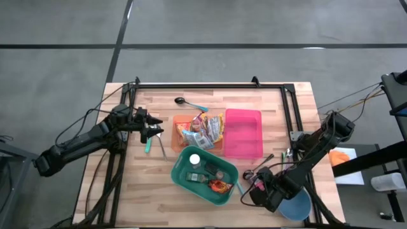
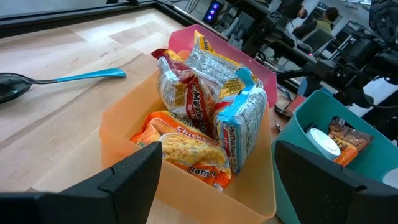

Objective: Pick & Place Food Item
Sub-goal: Put the red seasoning can into the green bin

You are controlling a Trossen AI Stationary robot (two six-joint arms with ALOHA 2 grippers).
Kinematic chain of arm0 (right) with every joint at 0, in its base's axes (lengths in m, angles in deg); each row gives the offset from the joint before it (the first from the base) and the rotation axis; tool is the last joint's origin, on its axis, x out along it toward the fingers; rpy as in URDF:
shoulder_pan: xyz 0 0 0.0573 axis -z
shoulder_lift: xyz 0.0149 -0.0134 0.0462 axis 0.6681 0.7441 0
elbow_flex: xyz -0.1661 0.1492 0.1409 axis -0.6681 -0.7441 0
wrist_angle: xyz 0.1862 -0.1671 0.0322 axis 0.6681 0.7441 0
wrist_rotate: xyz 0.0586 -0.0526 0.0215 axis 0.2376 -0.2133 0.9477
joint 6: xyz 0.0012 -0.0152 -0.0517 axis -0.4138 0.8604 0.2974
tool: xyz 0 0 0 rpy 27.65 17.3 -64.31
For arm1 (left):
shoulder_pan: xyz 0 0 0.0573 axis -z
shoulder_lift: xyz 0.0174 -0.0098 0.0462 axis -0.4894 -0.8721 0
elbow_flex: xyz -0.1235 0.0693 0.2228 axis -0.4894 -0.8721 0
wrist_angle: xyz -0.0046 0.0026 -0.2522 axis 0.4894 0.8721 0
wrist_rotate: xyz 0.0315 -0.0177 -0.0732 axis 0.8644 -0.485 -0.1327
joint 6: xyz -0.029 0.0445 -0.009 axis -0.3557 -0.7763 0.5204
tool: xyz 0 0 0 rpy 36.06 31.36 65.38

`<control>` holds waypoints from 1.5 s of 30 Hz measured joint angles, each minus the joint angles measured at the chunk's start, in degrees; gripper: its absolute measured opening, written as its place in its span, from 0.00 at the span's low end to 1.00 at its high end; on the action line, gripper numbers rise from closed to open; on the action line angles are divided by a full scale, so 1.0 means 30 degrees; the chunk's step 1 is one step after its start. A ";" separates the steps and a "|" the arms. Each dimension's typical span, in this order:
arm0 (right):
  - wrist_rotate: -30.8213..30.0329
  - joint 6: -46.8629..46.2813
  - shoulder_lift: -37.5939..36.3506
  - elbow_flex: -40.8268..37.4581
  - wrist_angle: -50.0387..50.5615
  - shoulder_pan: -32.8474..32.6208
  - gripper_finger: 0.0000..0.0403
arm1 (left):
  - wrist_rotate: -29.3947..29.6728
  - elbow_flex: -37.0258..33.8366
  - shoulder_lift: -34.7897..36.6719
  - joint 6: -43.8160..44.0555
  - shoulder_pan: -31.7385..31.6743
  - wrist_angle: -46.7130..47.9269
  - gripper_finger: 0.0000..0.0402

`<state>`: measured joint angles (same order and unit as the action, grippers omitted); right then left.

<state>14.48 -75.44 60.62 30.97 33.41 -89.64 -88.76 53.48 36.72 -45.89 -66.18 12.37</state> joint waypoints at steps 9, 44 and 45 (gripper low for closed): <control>-0.0215 0.1692 0.0004 -0.0110 -0.0680 0.0051 0.74 | 0.0000 0.0001 0.0000 0.0000 0.0006 0.0000 0.78; -0.0184 0.1232 0.0004 -0.0581 -0.1978 0.0044 0.53 | -0.0006 0.0003 -0.0007 0.0000 0.0003 0.0000 0.78; -0.0182 0.1251 0.0004 -0.0571 -0.1978 0.0044 0.53 | 0.0000 0.0003 -0.0007 0.0000 0.0003 0.0000 0.78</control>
<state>13.93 -71.69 60.64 29.26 27.47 -89.51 -88.76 53.49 36.69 -45.89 -66.17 12.37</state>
